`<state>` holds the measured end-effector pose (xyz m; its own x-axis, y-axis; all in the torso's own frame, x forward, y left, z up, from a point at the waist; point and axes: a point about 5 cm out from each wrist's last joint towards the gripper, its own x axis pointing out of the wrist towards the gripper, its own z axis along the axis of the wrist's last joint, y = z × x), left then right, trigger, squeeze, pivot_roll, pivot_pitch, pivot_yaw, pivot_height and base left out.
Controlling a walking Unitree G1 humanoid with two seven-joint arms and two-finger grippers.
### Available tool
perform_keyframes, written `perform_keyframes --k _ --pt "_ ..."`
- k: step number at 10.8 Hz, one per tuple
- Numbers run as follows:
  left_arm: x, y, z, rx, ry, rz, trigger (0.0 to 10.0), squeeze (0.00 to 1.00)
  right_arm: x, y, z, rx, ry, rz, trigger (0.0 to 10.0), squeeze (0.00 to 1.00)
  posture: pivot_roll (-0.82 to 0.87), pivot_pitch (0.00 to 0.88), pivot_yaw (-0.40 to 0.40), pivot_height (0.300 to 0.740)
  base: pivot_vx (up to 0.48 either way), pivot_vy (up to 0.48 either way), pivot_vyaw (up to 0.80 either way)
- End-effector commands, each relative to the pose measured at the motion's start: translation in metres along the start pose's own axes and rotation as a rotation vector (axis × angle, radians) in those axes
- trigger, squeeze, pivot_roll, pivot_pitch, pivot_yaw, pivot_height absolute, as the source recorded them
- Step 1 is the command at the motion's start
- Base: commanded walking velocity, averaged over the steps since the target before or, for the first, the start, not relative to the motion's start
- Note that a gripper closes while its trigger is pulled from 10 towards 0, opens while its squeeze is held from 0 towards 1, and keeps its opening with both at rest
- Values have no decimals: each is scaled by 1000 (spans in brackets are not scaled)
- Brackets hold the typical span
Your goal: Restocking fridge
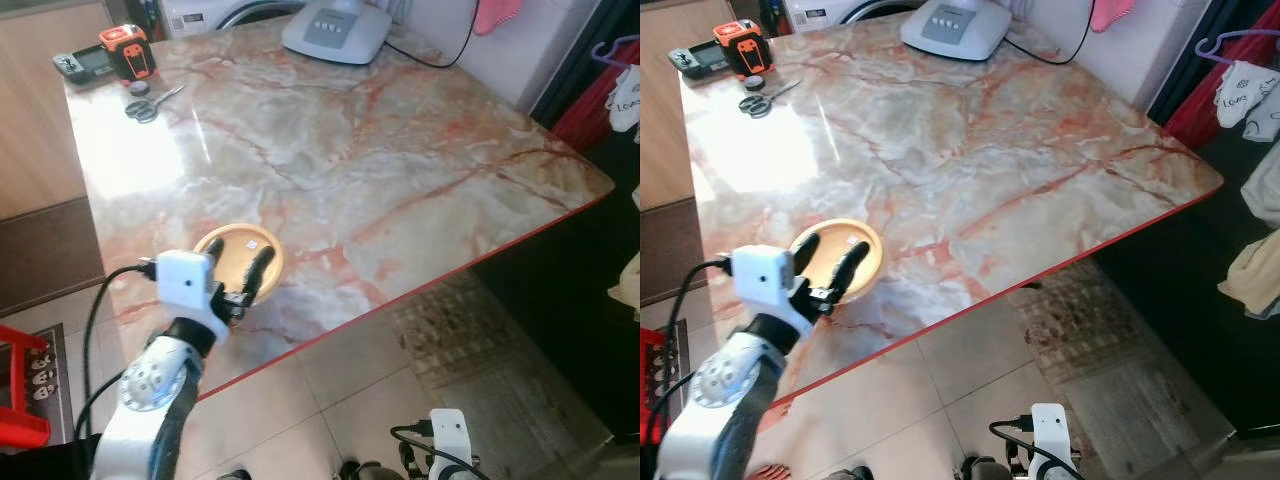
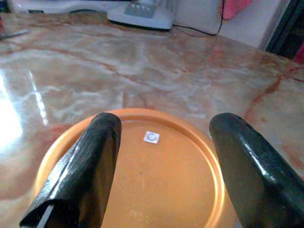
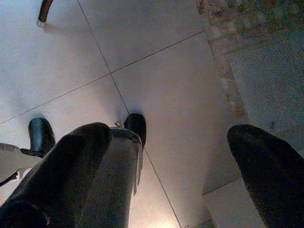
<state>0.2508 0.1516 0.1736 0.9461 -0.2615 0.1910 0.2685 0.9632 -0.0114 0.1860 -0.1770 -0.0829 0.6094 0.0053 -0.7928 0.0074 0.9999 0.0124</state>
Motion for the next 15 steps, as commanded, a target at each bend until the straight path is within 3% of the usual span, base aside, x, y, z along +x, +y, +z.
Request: perform_keyframes --k 1,7,9,12,15 --pt "-6 4 1 1 5 16 10000 0 -2 -2 -10 20 33 -11 10000 0 -88 203 -56 740 0 0 0" --pt "-2 26 1 4 41 51 10000 0 -2 -1 -10 17 32 -10 10000 0 -87 185 -50 740 0 0 0" --pt "0 29 4 -55 20 82 10000 0 -2 -2 -11 14 34 -10 10000 0 -88 182 -51 740 0 0 0" --pt "-2 27 -2 -223 11 154 10000 0 -2 -3 -10 10 30 -12 10000 0 -91 190 -61 740 0 0 0" --pt "-4 26 -4 -244 19 163 10000 0 -2 -3 -9 8 28 -13 10000 0 -95 198 -63 740 0 0 0"
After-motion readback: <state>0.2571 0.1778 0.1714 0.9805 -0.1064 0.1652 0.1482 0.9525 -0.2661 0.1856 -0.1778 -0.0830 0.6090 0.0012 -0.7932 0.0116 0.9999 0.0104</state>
